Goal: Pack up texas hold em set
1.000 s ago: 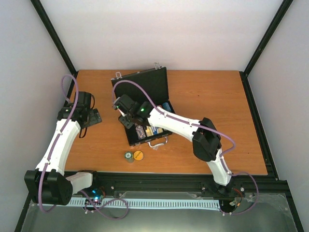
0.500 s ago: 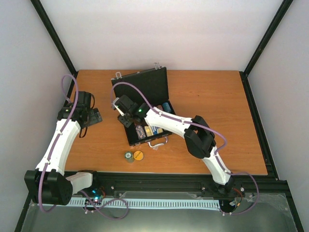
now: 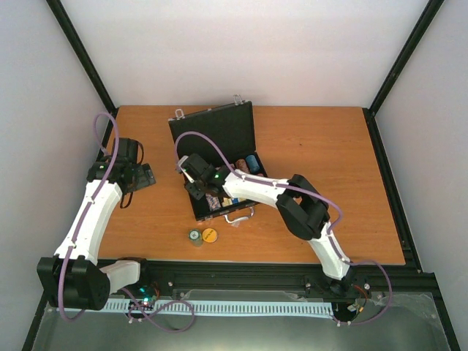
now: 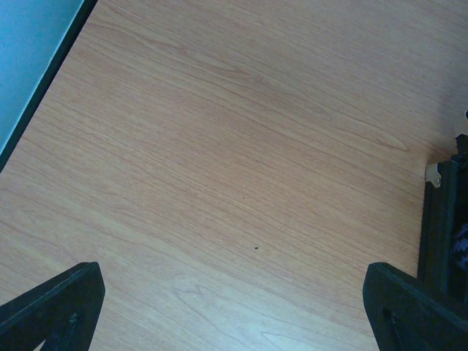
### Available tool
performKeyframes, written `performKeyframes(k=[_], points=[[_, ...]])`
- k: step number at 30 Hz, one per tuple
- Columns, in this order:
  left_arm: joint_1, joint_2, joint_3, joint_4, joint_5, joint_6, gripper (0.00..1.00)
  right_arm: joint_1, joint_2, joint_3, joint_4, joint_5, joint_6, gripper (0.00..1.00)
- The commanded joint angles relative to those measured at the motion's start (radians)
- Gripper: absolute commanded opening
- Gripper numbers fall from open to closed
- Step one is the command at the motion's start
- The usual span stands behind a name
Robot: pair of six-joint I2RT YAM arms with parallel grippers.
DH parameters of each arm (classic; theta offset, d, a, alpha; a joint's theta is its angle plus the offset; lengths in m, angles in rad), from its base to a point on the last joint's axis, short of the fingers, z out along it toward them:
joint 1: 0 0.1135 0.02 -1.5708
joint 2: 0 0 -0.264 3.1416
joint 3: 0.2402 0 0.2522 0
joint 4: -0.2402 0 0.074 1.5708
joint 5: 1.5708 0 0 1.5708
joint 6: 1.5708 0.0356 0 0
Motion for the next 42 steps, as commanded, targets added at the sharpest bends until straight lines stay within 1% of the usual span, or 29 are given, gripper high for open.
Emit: performKeyframes(k=[1,2,4,8,9,11,12,15,17,20,22,24,26,28,30,34,39,42], points=[[0.004,0.005,0.011,0.026,0.021,0.014,1.00,0.022,-0.071,-0.108,0.046,-0.065,0.022,0.39],[0.005,0.005,0.012,0.026,0.021,0.014,1.00,0.027,-0.083,-0.121,0.046,-0.065,0.021,0.43],[0.005,0.005,0.013,0.028,0.020,0.015,1.00,0.033,-0.097,-0.134,0.030,-0.070,0.027,0.48],[0.005,0.001,0.010,0.028,0.018,0.015,1.00,0.043,-0.130,-0.152,0.002,-0.083,0.039,0.55],[0.004,-0.001,0.007,0.027,0.018,0.015,1.00,0.046,-0.141,-0.159,0.001,-0.085,0.038,0.59],[0.005,-0.002,0.002,0.030,0.017,0.015,1.00,0.050,-0.154,-0.170,-0.001,-0.089,0.034,0.69],[0.005,-0.002,0.000,0.029,0.017,0.015,1.00,0.051,-0.159,-0.171,-0.005,-0.088,0.032,0.71],[0.005,0.000,-0.004,0.032,0.017,0.015,1.00,0.052,-0.175,-0.176,-0.012,-0.072,0.036,0.73],[0.004,0.004,-0.003,0.034,0.018,0.015,1.00,0.052,-0.195,-0.173,-0.025,-0.059,0.042,0.78],[0.005,0.009,0.001,0.033,0.016,0.018,1.00,0.052,-0.228,-0.147,-0.076,-0.077,0.043,0.89],[0.005,0.013,0.004,0.034,0.015,0.018,1.00,0.052,-0.235,-0.120,-0.142,-0.107,0.039,0.95],[0.004,0.021,0.007,0.034,0.016,0.018,1.00,0.052,-0.235,-0.098,-0.207,-0.145,0.030,1.00],[0.004,0.027,0.011,0.034,0.017,0.016,1.00,0.052,-0.242,-0.098,-0.254,-0.159,0.034,1.00],[0.005,0.031,0.015,0.037,0.017,0.014,1.00,0.052,-0.259,-0.125,-0.267,-0.165,0.043,1.00],[0.005,0.034,0.017,0.040,0.015,0.013,1.00,0.052,-0.271,-0.153,-0.266,-0.124,0.064,1.00],[0.005,0.040,0.013,0.044,0.017,0.007,1.00,0.052,-0.236,-0.151,-0.300,-0.007,0.064,0.99],[0.005,0.047,0.010,0.047,0.018,0.001,1.00,0.052,-0.166,-0.120,-0.299,0.065,0.045,1.00],[0.005,0.049,0.005,0.052,0.017,0.000,1.00,0.050,-0.134,-0.103,-0.280,0.080,0.034,1.00]])
